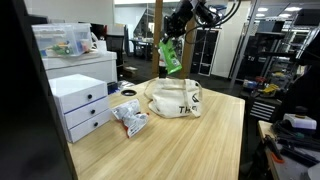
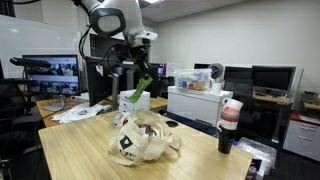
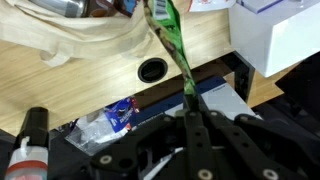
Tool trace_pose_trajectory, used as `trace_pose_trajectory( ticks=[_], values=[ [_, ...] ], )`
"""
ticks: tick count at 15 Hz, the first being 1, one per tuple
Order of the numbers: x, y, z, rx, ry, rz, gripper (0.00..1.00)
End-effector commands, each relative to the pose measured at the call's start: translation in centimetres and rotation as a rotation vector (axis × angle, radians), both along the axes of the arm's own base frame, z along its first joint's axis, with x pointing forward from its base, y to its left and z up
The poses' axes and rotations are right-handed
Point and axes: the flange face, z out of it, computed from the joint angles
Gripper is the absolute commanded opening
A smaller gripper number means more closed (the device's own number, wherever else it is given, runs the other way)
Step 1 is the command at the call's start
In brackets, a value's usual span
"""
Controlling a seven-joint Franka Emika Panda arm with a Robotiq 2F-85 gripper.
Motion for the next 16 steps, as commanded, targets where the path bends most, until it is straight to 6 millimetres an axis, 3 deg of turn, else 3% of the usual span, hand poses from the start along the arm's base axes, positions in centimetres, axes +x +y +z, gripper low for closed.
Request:
trace_pose_trajectory(
  ticks=[1,4,6,10,13,14,16],
  values=[
    [-1.4,3.8,1.4,0.015,-0.049,0.119,0.00],
    [-1.1,7.8,-0.2,-0.005,-0.022,0.228,0.00],
    [-0.5,10.3,-2.6,-0.016,0.024,0.271,0.00],
    [0.6,12.7,-6.0,-0.027,0.072,0.297,0.00],
    [1.1,13.1,-7.5,-0.033,0.093,0.299,0.00],
    [1.1,13.0,-7.8,-0.036,0.095,0.294,0.26],
    [1.2,13.0,-8.0,-0.041,0.094,0.289,0.34]
  ],
)
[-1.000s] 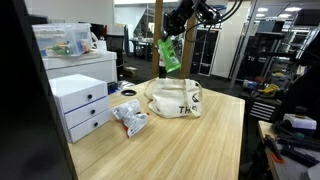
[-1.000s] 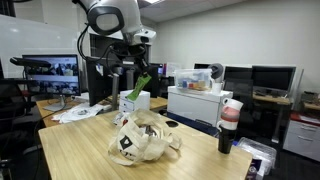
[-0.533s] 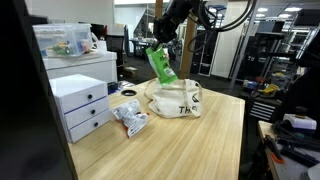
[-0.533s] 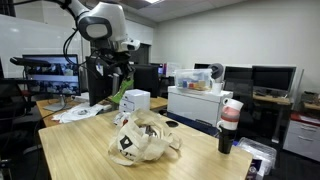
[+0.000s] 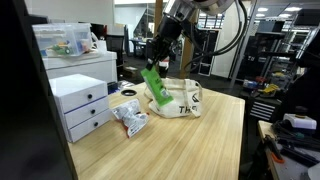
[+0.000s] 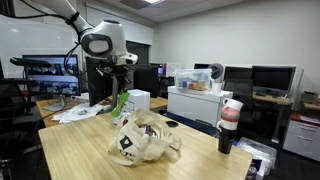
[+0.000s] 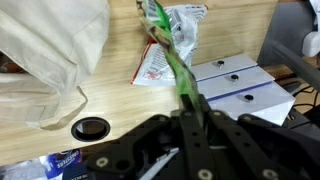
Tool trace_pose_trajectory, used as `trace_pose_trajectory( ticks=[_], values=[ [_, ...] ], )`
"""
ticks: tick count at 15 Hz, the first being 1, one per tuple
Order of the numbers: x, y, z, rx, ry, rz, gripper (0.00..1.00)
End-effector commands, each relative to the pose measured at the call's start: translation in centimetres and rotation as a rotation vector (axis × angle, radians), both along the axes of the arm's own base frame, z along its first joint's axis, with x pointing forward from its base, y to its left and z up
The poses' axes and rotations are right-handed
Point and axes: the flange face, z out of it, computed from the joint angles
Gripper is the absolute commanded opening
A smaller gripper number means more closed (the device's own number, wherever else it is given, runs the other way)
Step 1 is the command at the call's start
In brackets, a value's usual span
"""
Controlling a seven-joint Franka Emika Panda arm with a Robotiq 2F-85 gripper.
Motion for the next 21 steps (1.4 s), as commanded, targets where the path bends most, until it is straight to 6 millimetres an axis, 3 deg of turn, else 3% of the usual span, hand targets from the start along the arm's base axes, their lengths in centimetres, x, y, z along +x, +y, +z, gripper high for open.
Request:
trace_pose_trajectory(
  ticks=[1,5,10,15,19,21],
  values=[
    [0.3,-0.2,0.0,-0.022,-0.011,0.004,0.41],
    [-0.1,-1.0,1.5,-0.009,-0.031,0.002,0.69],
    [-0.7,-4.7,4.8,0.020,-0.082,-0.064,1.00],
    [-2.6,-10.5,6.3,0.054,-0.061,-0.155,1.00],
    [-4.0,-15.5,3.7,0.034,0.020,-0.230,1.00],
    [-4.2,-16.2,1.3,-0.001,0.070,-0.215,1.00]
  ],
)
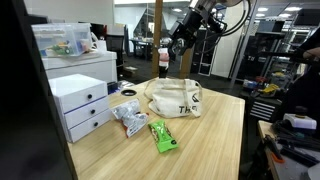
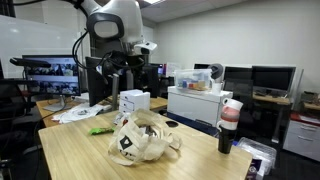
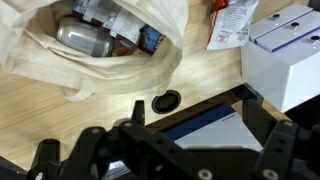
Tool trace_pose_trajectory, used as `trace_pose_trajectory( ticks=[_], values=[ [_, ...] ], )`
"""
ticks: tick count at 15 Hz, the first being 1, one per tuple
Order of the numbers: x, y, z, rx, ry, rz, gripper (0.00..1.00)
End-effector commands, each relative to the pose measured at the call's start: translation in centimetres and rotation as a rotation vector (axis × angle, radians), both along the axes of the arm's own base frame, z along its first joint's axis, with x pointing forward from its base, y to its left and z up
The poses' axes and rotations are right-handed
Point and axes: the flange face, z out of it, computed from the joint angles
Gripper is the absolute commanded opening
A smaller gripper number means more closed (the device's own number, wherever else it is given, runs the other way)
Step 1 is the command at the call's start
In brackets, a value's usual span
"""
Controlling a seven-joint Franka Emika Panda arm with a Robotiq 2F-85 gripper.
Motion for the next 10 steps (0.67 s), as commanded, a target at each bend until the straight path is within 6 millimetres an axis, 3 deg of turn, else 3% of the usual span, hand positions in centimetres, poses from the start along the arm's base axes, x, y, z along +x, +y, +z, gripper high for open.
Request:
trace_pose_trajectory(
  ticks=[1,10],
  values=[
    [-0.5,-1.3,-3.7,-0.041,0.092,0.033,1.00],
    [1.5,-0.7,-13.3,-0.142,0.248,0.093,1.00]
  ],
)
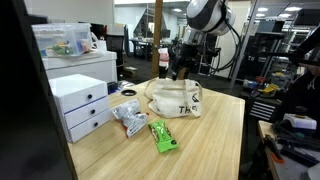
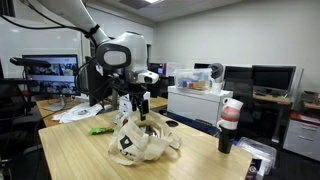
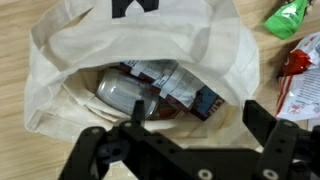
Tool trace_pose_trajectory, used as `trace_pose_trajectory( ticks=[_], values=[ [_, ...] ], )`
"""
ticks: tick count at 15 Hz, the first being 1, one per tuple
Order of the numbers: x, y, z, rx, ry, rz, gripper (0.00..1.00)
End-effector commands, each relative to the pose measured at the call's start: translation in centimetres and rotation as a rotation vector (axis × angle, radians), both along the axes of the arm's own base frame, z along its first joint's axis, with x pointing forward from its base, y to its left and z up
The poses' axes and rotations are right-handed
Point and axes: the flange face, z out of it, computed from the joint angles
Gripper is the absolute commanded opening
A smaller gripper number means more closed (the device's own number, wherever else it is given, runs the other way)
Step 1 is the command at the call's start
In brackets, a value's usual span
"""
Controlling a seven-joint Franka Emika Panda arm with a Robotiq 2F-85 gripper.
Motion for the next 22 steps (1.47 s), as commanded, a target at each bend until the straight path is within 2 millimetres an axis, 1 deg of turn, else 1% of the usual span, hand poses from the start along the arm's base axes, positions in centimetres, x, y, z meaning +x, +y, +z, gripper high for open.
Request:
trace_pose_trajectory(
  ticks=[1,3,5,8,13,16,22],
  values=[
    [1.4,0.1,-2.5,-0.056,0.009,0.014,1.00],
    [2.2,-0.1,-3.5,-0.094,-0.011,0.022,1.00],
    [2.8,-0.6,-3.6,-0.119,-0.036,0.020,1.00],
    [3.3,-0.8,-2.9,-0.127,-0.073,0.016,1.00],
    [3.7,-0.1,-0.8,-0.136,-0.128,0.037,1.00],
    [3.9,-0.5,-0.6,-0.147,-0.140,0.022,1.00],
    [3.7,-1.8,-2.9,-0.158,-0.090,-0.014,1.00]
  ],
)
